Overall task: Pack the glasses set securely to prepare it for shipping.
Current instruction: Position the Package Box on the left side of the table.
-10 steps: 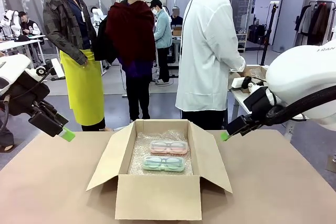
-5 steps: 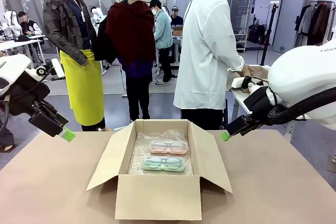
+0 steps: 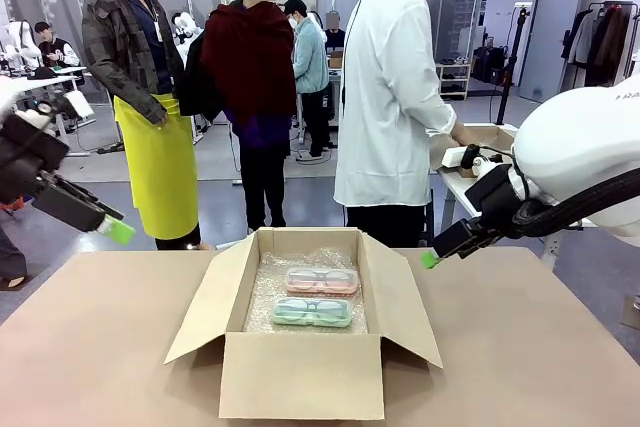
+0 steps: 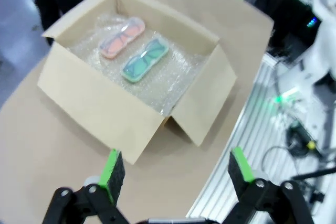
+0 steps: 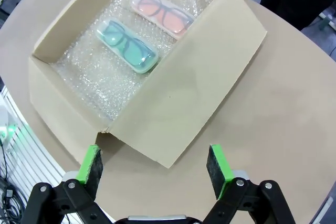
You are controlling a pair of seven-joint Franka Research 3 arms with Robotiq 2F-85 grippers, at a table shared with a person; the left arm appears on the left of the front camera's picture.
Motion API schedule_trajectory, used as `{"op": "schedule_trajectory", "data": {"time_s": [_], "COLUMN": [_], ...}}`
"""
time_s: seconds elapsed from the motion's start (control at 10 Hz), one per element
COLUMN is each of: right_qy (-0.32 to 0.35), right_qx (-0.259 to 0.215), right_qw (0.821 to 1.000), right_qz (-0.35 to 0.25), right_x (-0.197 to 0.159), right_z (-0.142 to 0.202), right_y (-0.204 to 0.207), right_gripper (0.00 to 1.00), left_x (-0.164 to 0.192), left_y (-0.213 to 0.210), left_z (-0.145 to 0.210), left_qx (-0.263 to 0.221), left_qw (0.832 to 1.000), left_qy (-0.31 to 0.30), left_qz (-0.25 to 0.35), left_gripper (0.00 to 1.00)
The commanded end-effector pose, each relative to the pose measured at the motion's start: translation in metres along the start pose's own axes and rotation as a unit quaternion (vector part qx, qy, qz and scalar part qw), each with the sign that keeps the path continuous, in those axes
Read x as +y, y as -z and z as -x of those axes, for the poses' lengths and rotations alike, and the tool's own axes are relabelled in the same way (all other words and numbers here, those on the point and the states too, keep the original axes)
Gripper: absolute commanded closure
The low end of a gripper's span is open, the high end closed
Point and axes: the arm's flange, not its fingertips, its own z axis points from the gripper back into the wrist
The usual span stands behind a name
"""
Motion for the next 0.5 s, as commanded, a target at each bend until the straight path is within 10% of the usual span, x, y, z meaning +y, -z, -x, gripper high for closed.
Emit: {"op": "schedule_trajectory", "data": {"time_s": [0.0, 0.4], "right_qy": [0.009, 0.009], "right_qx": [-0.003, -0.003], "right_qw": [1.000, 1.000], "right_qz": [0.006, 0.006], "right_x": [0.004, 0.004], "right_z": [0.001, 0.001], "right_y": [0.002, 0.002], "right_gripper": [0.00, 0.00], "left_x": [0.027, 0.101], "left_y": [-0.004, 0.032], "left_z": [0.022, 0.060], "left_qx": [-0.051, -0.050], "left_qw": [0.996, 0.977], "left_qy": [-0.060, -0.195], "left_qz": [0.039, 0.073], "left_gripper": [0.00, 0.00]}}
